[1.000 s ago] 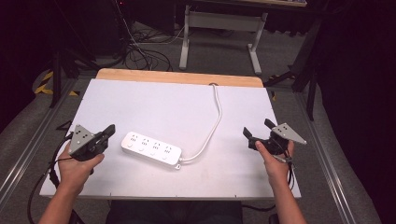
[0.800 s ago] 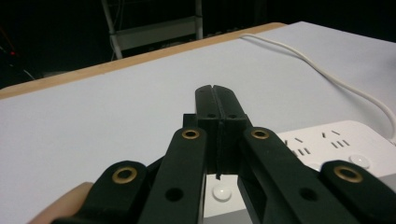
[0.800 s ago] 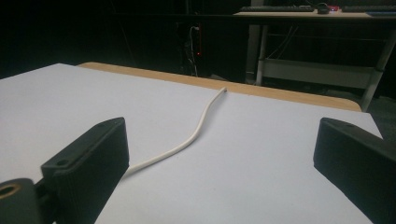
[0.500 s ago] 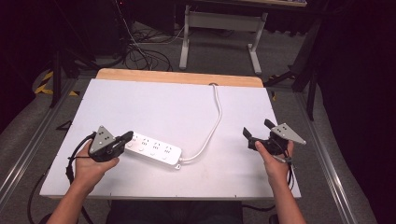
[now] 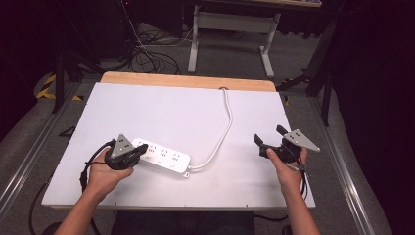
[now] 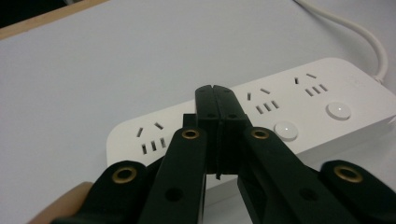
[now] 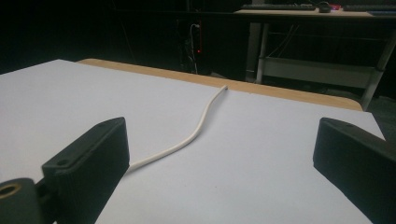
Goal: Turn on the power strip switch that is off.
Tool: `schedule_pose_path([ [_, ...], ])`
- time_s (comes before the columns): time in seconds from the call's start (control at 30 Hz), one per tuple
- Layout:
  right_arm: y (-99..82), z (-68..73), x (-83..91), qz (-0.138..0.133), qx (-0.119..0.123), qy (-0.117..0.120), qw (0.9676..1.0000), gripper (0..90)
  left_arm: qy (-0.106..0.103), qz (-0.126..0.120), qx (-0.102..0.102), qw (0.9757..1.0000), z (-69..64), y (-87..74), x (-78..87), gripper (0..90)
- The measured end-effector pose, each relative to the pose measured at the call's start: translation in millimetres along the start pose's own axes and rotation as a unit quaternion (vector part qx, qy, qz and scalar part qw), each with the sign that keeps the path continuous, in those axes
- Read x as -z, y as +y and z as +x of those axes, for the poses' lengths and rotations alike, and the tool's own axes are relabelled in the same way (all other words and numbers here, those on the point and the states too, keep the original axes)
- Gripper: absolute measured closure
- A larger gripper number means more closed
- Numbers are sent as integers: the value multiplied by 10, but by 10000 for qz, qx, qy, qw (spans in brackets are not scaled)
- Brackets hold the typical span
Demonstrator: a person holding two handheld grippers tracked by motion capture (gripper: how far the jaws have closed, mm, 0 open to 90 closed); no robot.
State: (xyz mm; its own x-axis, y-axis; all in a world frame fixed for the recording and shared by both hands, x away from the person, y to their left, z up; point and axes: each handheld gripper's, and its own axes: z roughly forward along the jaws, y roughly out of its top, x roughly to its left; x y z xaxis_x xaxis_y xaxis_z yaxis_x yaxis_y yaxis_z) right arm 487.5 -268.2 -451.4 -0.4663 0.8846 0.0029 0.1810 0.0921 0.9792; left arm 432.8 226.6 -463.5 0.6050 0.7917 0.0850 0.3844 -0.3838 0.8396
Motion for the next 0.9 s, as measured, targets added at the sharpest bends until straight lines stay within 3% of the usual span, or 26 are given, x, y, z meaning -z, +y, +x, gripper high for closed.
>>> schedule_pose_path([
  [0.27,1,0,3,-11,-2,-2,10000,42,-117,319,-80,9994,-55,-24,-80,900],
  [0.33,1,-1,3,-8,9,-7,10000,43,-61,410,-113,9991,-52,-32,-90,900],
  [0.6,1,-1,6,-2,-1,-7,10000,43,-171,394,45,9991,-20,-47,-97,900],
  [0.9,4,0,14,-11,17,-36,10000,45,-85,473,56,9988,-22,-36,-113,900],
])
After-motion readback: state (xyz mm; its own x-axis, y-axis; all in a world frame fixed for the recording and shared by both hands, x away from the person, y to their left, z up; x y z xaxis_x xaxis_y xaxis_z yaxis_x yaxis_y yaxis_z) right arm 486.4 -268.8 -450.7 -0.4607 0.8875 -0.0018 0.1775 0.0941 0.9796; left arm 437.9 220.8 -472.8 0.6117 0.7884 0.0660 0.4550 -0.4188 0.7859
